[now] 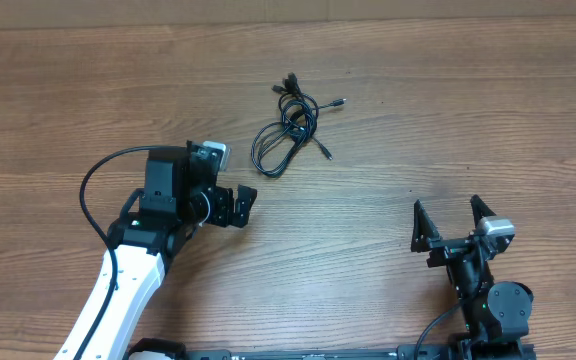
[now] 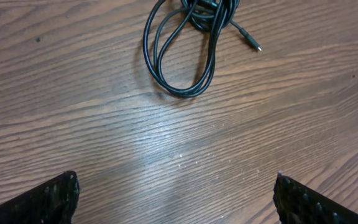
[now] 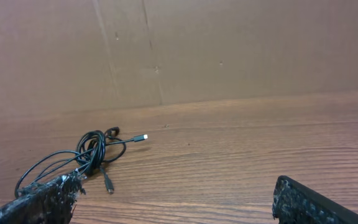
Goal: Untangle cables
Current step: 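Rotate and position the left gripper beside the black cable bundle, then close the left gripper on the black cable bundle and grasp it, then lift the cable bundle with the left gripper toward the center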
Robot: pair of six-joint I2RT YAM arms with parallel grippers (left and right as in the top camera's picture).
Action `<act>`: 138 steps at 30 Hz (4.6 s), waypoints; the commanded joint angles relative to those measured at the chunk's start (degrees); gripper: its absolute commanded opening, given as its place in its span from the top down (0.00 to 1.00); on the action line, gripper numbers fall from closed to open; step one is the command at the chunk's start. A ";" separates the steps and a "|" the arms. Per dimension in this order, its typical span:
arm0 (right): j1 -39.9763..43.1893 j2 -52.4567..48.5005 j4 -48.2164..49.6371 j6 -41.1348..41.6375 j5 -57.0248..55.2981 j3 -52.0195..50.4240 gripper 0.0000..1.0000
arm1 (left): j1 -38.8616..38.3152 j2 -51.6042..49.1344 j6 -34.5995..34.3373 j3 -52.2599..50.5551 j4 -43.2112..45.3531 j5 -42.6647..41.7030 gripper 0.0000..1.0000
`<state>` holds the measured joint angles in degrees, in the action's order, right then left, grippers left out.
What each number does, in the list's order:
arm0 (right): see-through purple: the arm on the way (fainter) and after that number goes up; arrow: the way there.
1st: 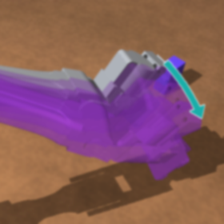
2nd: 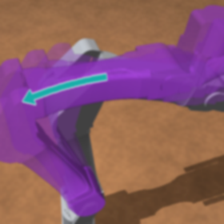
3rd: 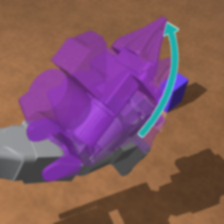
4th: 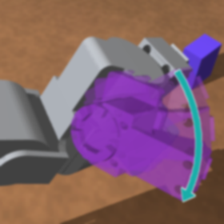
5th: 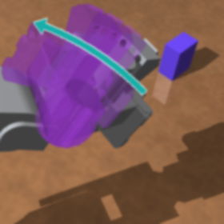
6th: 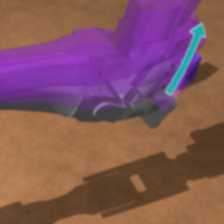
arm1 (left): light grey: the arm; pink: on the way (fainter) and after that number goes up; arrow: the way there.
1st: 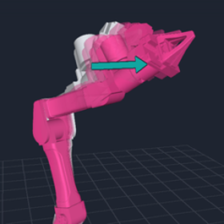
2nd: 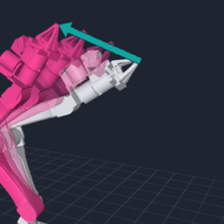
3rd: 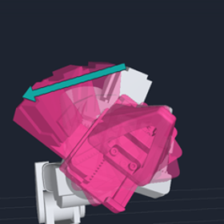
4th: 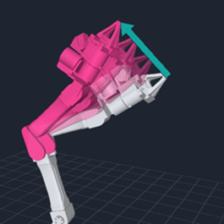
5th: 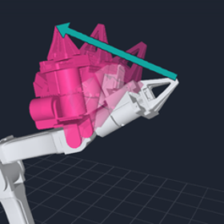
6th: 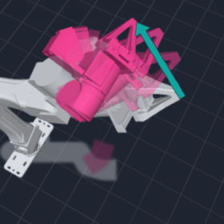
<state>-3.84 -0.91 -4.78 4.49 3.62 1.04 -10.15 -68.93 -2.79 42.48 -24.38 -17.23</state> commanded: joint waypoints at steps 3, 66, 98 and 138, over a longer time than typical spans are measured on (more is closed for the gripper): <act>-0.28 0.09 0.11 -0.07 -0.59 -0.55 0.00 | -0.39 -0.39 -3.32 1.51 0.70 -0.83 0.00; -0.28 0.09 0.13 -0.04 -0.59 -0.55 0.00 | -14.97 -21.68 -22.95 13.03 28.33 9.22 0.00; -0.28 0.09 0.13 -0.04 -0.59 -0.55 0.00 | -6.69 -43.93 17.44 40.87 7.54 -2.32 0.00; -0.28 0.09 0.13 -0.04 -0.59 -0.55 0.00 | -7.10 -59.01 27.67 44.26 11.96 -4.20 0.53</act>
<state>-3.84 -0.91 -4.78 4.45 3.60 1.04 -17.50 -126.50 24.25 85.71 -12.97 -21.61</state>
